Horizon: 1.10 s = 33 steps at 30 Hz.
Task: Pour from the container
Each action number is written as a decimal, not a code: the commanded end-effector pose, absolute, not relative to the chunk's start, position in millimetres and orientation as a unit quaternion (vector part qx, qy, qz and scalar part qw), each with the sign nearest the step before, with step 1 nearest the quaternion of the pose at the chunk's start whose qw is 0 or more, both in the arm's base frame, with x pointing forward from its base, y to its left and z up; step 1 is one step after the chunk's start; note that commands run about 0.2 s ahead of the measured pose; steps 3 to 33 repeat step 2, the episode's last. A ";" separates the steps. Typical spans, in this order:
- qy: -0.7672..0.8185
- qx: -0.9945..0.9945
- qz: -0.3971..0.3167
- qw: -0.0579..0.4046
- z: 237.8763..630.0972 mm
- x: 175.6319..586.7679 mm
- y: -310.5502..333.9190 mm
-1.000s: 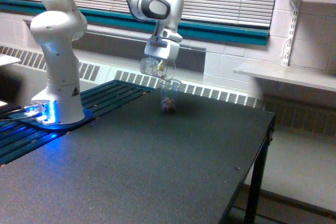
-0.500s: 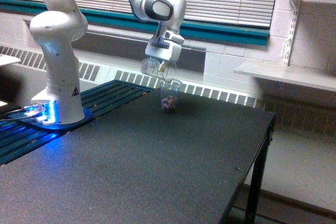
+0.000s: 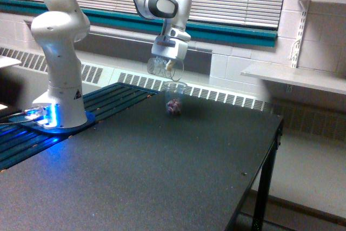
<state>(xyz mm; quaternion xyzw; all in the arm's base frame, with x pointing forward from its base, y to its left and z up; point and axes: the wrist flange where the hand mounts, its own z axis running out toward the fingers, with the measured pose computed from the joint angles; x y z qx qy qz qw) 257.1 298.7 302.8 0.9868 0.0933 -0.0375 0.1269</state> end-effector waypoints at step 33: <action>0.082 0.991 -0.018 0.109 314.9 255.9 293.9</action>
